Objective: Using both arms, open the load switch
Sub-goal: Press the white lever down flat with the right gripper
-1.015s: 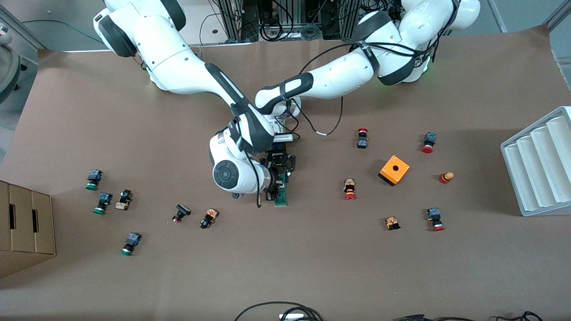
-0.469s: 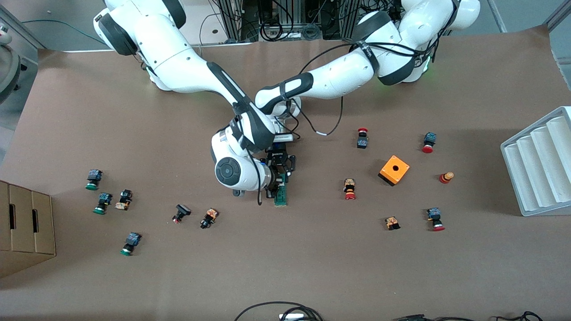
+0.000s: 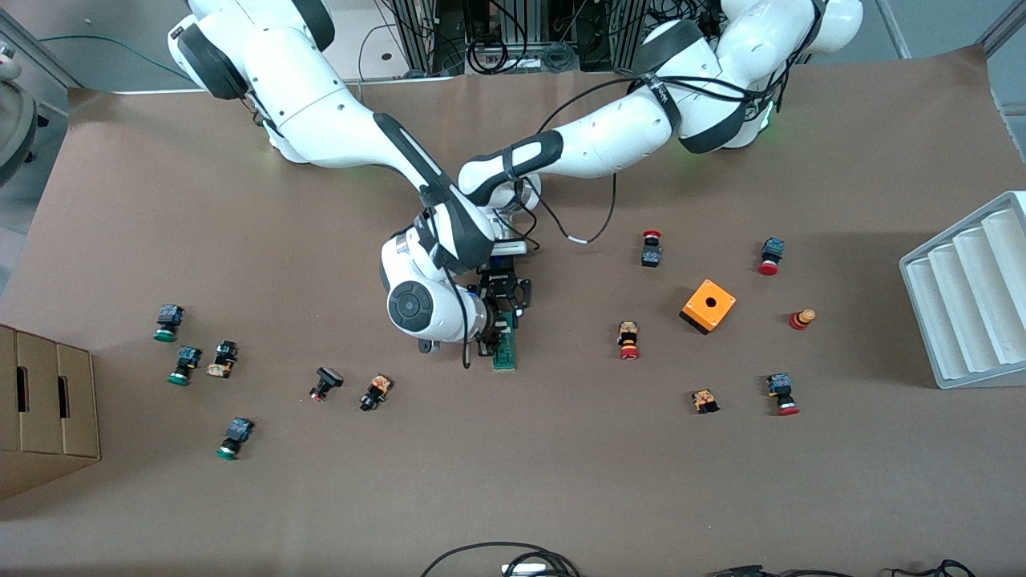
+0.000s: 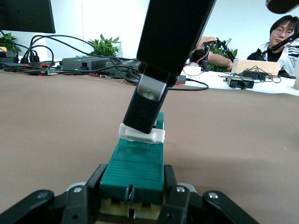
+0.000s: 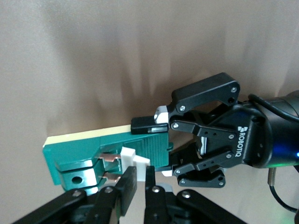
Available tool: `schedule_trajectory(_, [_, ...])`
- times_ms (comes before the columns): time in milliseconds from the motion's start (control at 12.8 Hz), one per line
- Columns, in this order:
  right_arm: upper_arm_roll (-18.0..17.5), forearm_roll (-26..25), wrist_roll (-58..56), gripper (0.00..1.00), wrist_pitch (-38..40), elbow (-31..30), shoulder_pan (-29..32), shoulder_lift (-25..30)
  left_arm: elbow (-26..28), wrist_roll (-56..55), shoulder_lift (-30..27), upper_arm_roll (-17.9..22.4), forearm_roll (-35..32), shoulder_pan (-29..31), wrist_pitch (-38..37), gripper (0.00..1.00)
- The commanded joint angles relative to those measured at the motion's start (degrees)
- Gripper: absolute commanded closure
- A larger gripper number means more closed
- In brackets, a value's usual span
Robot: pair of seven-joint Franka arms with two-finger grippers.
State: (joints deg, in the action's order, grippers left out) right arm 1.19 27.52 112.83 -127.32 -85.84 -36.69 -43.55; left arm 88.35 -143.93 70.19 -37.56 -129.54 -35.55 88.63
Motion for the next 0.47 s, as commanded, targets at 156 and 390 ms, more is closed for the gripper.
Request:
schedule_trajectory(156, [-0.05, -2.03, -0.15, 0.82, -1.36, -1.79, 0.22, 0.75, -0.99, -0.30, 1.35, 0.12, 0.43, -0.66, 1.11, 0.46])
schedule_trajectory(390, [-0.05, -1.85, 0.03, 0.73, -0.22, -1.09, 1.18, 2.59, -0.99, -0.39, 1.35, 0.12, 0.51, -0.66, 1.11, 0.46])
